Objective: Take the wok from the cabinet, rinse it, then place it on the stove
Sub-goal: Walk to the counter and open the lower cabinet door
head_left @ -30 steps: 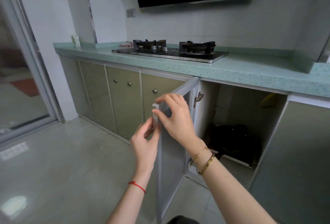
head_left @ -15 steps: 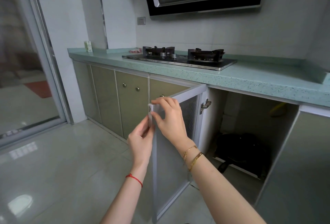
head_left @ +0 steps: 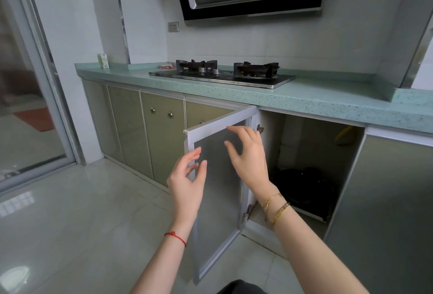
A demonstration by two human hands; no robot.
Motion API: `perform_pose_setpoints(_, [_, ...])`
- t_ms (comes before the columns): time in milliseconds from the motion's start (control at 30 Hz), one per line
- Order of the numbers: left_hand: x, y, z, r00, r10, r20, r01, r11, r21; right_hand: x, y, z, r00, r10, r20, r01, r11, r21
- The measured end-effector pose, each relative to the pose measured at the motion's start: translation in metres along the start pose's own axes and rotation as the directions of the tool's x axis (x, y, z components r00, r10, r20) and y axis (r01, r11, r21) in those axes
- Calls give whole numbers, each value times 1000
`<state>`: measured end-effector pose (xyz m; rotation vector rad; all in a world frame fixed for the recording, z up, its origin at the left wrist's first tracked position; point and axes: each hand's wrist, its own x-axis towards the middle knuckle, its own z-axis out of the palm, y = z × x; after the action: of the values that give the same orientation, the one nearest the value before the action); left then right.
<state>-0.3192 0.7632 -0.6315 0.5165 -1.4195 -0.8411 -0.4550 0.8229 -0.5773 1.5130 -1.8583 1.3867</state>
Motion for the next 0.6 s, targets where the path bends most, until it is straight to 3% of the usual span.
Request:
perform_pose_setpoints(300, [-17,19,77,951,-95,294,143,979,-145,-35,42,-83,986,56,-155,-78,987,-142])
perform_pose_setpoints(600, [-41,25,217,733,-130,667,304,941,-151,-48,116,-171,886,238,-398,-374,874,-310])
